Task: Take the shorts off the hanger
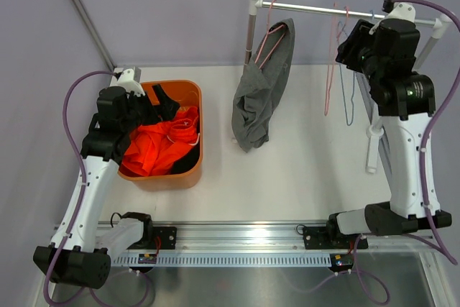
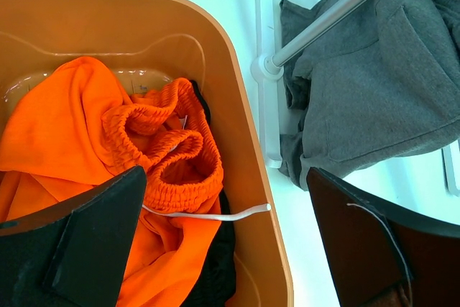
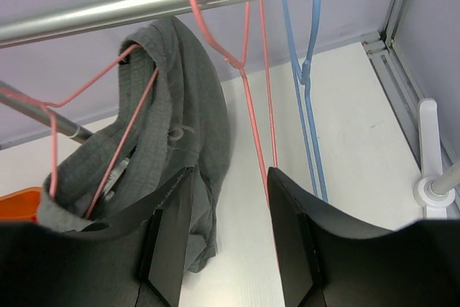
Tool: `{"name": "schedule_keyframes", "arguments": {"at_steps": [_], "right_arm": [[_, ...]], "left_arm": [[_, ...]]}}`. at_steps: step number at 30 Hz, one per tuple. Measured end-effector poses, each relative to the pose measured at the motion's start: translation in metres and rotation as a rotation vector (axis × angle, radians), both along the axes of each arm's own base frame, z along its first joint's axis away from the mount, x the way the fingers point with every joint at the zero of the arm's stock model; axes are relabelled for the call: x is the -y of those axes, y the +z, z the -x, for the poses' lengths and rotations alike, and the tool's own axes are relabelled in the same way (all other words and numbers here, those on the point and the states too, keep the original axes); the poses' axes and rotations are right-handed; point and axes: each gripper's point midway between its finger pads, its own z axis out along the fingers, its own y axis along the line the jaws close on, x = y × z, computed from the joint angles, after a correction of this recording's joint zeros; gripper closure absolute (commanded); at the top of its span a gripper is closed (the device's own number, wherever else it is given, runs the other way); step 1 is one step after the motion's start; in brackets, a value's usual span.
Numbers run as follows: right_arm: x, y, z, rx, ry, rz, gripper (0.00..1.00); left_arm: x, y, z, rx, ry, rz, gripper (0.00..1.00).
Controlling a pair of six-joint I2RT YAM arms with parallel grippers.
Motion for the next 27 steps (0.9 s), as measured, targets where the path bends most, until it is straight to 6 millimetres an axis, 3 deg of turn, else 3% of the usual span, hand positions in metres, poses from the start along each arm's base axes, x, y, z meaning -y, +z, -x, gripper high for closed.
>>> {"name": "schedule_keyframes", "arguments": {"at_steps": [4,8,18,21,24,27], "right_arm": [[-0.027,0.025,0.021,0.072,0.075,-0.010,0.46],[-0.066,0.035,0.019,0.095,0.171,-0.017,0.46],[-0.151,-0.018,-0.053,-0.014,0.252,0.013,0.45],[-0.177,-0.026,-0.070,-0.014,0.259,0.027,0.44],[-0.190,-0.030,-0.079,-0.003,0.254,0.032,0.44],[-0.190,-0.033,-0.089,0.009,0.219,0.039,0.44]], "left_arm": [[0.001,0.000,0.000,0.000,-0.004,0.001,0.01],[0.001,0.000,0.000,0.000,-0.006,0.002,0.01],[0.002,0.000,0.000,0.002,-0.012,0.001,0.01],[0.002,0.001,0.000,0.004,-0.013,0.000,0.01],[0.002,0.001,0.000,0.005,-0.014,0.000,0.01],[0.002,0.001,0.000,0.006,-0.016,0.000,0.01]]}}
